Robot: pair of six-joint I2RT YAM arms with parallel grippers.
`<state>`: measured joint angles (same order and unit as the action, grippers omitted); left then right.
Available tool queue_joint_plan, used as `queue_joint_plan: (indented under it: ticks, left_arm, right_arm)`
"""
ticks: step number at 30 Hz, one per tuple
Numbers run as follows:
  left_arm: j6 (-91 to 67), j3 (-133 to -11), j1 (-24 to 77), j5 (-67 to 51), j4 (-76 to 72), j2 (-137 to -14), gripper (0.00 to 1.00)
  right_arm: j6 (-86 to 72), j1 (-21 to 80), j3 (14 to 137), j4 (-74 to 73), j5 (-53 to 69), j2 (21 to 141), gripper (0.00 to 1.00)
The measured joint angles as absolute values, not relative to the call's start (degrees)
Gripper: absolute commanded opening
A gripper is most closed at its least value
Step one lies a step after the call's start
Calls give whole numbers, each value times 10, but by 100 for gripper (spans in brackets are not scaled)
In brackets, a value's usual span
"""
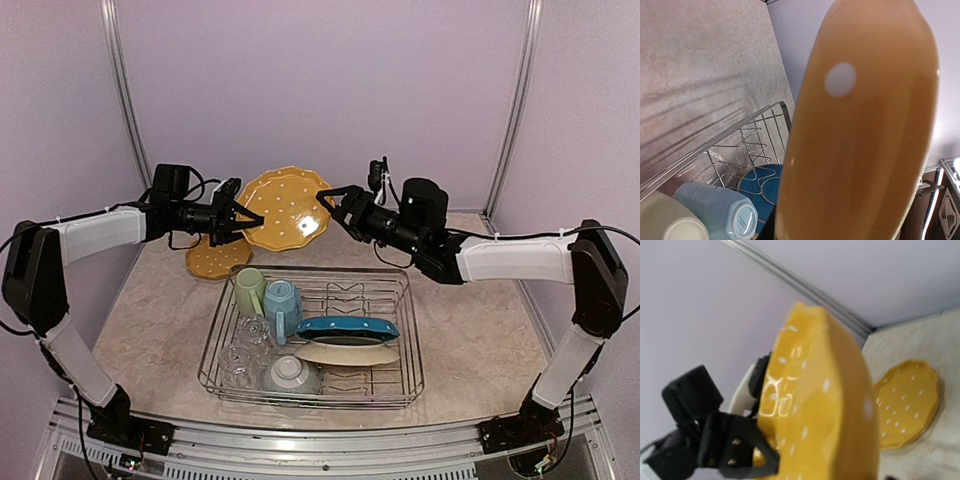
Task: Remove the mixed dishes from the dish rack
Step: Pass from the right arm to the left, then place the plate on the plate.
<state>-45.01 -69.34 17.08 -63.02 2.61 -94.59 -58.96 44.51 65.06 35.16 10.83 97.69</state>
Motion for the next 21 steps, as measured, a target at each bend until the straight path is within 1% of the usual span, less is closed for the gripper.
queue_joint_plan:
  ticks: [3, 6, 12, 15, 18, 21]
  left_arm:
    - [-466, -693, 135, -626, 33, -946, 0]
    - [-473, -693, 98, -617, 42, -946, 0]
    - [-461, -699, 18, -526, 155, -950, 0]
    - [-463, -700, -29, -512, 178, -971, 0]
    - [-463, -710, -66, -486, 201, -1003, 0]
    - [-463, -717, -81, -463, 220, -1031, 0]
  right_arm:
    - [-567, 441, 647, 325, 91, 952, 83]
    - [-550, 436, 641, 290, 79, 924, 84]
    - [-497, 429, 639, 179, 34, 873, 87]
    - [-471, 429, 639, 128, 11, 851, 88]
    - [-444, 427, 639, 73, -14, 836, 92]
    - [-411, 427, 656, -7, -44, 834, 95]
